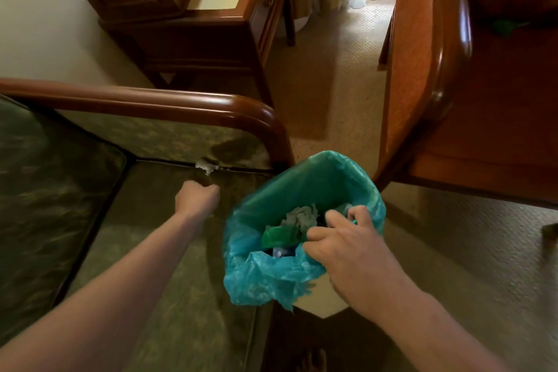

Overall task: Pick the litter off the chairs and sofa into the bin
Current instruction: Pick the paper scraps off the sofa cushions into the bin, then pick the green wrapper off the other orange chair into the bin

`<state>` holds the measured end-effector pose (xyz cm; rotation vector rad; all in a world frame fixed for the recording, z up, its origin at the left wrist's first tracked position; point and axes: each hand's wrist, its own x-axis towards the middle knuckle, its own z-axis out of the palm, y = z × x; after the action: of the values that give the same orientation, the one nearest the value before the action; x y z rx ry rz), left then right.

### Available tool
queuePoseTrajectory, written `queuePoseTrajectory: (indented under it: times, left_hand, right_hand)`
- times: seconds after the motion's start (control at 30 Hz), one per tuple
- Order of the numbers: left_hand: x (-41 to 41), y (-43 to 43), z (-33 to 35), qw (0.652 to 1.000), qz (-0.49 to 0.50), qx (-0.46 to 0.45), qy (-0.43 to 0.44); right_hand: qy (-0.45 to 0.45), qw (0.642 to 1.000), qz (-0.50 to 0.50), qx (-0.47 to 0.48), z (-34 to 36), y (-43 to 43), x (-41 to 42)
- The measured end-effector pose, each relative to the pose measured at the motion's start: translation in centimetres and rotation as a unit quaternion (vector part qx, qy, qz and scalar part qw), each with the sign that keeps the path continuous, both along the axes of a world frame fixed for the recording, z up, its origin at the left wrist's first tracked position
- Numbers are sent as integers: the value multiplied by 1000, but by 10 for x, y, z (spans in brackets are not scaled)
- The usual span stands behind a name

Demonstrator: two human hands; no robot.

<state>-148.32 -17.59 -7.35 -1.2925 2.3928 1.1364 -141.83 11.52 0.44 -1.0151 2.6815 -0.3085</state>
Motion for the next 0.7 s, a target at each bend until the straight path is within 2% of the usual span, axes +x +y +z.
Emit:
queuePoseTrajectory:
  times: [0.17,0.27,0.4,0.47,0.53,0.6,0.67,0.7]
  left_hand:
    - [-51,-43,-57,998,-38,50,9]
    - [-70,-38,-56,995,-67,66,-17]
    - [-72,-45,-52,982,-181,-49,-35]
    - [-70,-50,-49,962,-238,-115,-70]
    - [-71,-43,-40,943,-283,-144,-96]
    - [-63,-18,-13,949,-297,-81,-66]
    - [-48,12,18,975,-215,61,-3]
    - [-38,26,36,974,-194,116,14]
  right_hand:
    - [-8,1000,-10,22,-15,-15,-12]
    - [-1,1000,-8,12,-16,-17,-17]
    - [3,1000,1,8,-18,-19,-19]
    - [2,1000,3,13,-19,-18,-19]
    - [-7,1000,-3,12,-19,-12,-19]
    - [-20,1000,-13,11,-20,-4,-17]
    - [-28,999,-28,4,-22,3,-13]
    - [-27,999,-33,-7,-24,6,-10]
